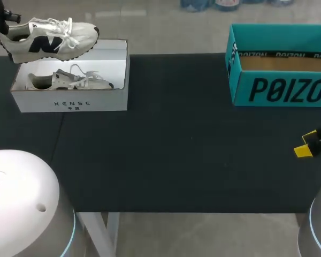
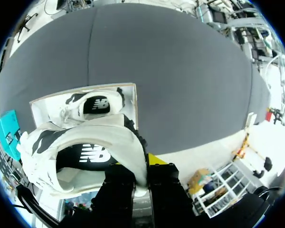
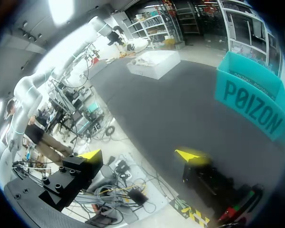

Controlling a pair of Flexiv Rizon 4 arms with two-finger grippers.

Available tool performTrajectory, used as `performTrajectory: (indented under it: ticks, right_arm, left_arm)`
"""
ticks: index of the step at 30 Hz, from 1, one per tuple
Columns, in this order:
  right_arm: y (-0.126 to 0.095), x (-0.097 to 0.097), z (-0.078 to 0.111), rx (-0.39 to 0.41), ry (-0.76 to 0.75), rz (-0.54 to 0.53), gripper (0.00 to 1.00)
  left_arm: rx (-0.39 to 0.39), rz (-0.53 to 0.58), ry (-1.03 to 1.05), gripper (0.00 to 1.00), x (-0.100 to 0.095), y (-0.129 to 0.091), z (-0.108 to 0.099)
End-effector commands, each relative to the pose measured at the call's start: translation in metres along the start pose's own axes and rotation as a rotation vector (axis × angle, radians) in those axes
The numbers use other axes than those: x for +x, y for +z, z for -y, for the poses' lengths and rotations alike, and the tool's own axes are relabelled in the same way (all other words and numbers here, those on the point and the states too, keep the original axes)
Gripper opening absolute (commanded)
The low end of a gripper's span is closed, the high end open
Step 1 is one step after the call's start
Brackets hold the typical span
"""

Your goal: Take the shoe out of the shoebox, open the shoe tongue, remove and reinsert the insole, then place the shoe into the shoebox

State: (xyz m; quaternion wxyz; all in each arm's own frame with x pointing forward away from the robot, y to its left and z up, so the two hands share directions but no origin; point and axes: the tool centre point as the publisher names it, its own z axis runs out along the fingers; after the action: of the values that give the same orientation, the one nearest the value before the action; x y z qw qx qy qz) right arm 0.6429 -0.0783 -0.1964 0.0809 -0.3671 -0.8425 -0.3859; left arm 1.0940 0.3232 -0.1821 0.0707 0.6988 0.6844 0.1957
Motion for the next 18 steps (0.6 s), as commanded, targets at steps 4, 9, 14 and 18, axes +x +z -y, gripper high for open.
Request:
performTrajectory:
  ticks: [4,9,14,18]
  right_arm:
    - [-0.004,0.009,0.008,-0.012,0.000,0.041,1.00]
    - [-0.004,0.009,0.008,-0.012,0.000,0.041,1.00]
    - [-0.004,0.009,0.008,-0.012,0.000,0.041,1.00]
    - [-0.004,0.009,0.008,-0.012,0.000,0.041,1.00]
  left_arm:
    - [0.012,0.005,-0.023,0.00,0.000,0.023,-0.041]
    - [0.020,-0.002,-0.045,0.00,0.001,0.040,-0.065]
    - [0.032,-0.006,-0.028,0.00,-0.006,0.059,-0.063]
    - [0.053,-0.017,-0.006,0.00,-0.014,0.078,-0.057]
